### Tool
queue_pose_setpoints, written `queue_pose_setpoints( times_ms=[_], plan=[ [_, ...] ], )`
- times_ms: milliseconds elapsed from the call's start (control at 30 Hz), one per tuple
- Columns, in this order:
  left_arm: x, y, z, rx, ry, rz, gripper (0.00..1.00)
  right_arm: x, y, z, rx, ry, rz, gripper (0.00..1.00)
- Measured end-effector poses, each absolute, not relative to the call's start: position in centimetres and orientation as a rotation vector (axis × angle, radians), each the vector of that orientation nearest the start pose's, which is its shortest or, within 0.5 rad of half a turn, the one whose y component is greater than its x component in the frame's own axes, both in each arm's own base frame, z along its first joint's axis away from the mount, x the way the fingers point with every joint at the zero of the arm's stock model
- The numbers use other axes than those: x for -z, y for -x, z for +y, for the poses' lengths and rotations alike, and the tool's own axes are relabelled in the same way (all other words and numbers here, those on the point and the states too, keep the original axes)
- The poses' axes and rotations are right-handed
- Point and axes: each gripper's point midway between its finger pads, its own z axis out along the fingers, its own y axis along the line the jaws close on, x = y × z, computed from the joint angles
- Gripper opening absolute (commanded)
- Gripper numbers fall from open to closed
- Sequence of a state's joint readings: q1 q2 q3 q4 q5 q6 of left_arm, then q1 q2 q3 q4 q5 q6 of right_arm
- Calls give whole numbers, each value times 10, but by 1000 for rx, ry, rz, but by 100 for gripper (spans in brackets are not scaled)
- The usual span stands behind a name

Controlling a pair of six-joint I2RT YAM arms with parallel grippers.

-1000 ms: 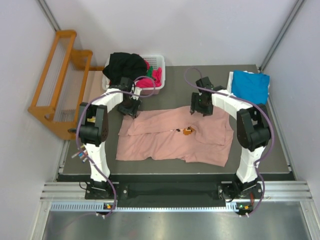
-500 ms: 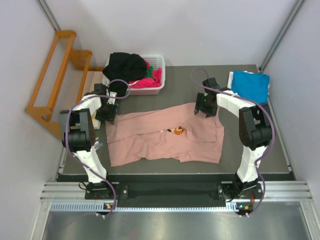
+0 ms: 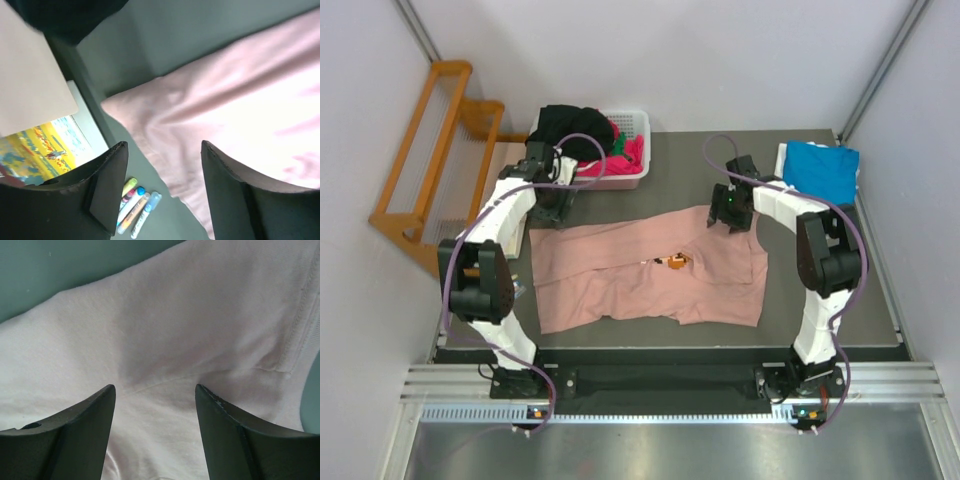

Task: Fold and stack the t-shirts
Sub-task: Fold the tshirt

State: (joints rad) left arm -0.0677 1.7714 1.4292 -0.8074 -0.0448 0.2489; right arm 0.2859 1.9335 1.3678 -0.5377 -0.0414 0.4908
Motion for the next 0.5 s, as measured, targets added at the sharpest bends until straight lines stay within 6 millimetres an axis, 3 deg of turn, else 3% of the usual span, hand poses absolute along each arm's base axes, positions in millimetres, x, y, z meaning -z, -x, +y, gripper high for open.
queue_pose_setpoints(
  times_ms=[100,200,400,500],
  plan=[
    [-133,-389,-31,-87,-477,2612,66,-32,-410,150,-307,-278,2710,65],
    [-149,-385,-39,-69,-495,2574,66,-32,-416,149,-308,-291,2704,65],
    [-151,-380,-35,-81,-496,2585,67,-33,-425,138,-292,-359,2710,64],
    [-152,-378,-32,-97,-500,2585,67,-33,-434,112,-234,-431,2686,64]
  ],
)
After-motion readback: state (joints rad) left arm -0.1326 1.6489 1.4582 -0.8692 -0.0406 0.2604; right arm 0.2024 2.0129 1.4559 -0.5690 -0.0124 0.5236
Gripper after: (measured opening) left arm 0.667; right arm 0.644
